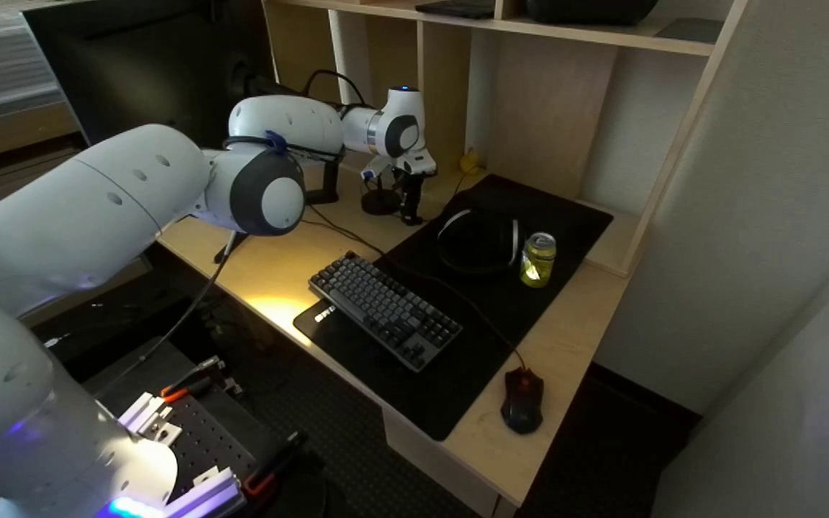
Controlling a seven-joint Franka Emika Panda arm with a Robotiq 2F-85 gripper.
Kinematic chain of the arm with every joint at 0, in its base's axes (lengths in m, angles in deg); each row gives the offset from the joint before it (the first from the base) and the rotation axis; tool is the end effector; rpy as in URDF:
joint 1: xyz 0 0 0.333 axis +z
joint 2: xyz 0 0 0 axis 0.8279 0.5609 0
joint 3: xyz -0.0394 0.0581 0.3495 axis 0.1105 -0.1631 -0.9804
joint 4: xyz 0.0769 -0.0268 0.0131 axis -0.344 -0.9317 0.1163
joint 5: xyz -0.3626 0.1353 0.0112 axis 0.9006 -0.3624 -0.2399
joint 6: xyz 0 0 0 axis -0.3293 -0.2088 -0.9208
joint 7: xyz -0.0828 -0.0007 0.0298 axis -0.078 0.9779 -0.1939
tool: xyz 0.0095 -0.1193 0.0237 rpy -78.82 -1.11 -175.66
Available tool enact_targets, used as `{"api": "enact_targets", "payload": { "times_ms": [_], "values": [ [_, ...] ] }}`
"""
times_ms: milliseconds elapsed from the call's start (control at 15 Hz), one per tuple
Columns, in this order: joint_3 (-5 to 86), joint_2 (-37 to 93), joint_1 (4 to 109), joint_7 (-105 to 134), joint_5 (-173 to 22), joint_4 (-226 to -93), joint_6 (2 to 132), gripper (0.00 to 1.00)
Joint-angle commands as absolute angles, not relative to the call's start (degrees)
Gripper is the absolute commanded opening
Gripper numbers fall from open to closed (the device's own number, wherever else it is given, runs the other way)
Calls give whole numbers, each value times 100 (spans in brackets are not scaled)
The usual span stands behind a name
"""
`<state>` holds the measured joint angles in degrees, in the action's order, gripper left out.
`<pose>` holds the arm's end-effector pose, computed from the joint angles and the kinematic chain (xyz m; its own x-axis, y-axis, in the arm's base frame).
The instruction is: Turn off the lamp
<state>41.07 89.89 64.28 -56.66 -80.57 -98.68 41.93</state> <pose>0.8304 0.0955 0.1465 0.3577 -0.9328 0.0447 -0.9338 -0.3570 0.0222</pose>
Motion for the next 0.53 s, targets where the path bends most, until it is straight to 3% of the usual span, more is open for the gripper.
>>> {"api": "enact_targets", "payload": {
  "times_ms": [0,200,267,333,467],
  "values": [
    [4030,8956,6334,-5519,-8130,-9906,4154,5],
    [3949,8891,6257,-5440,-8244,-9932,4031,5],
    [4013,8895,6261,-5563,-8214,-9928,4046,16],
    [4038,8886,6247,-5637,-8204,-9934,4010,47],
    [4054,8896,6211,-5692,-8185,-9932,4022,53]
  ]
}}
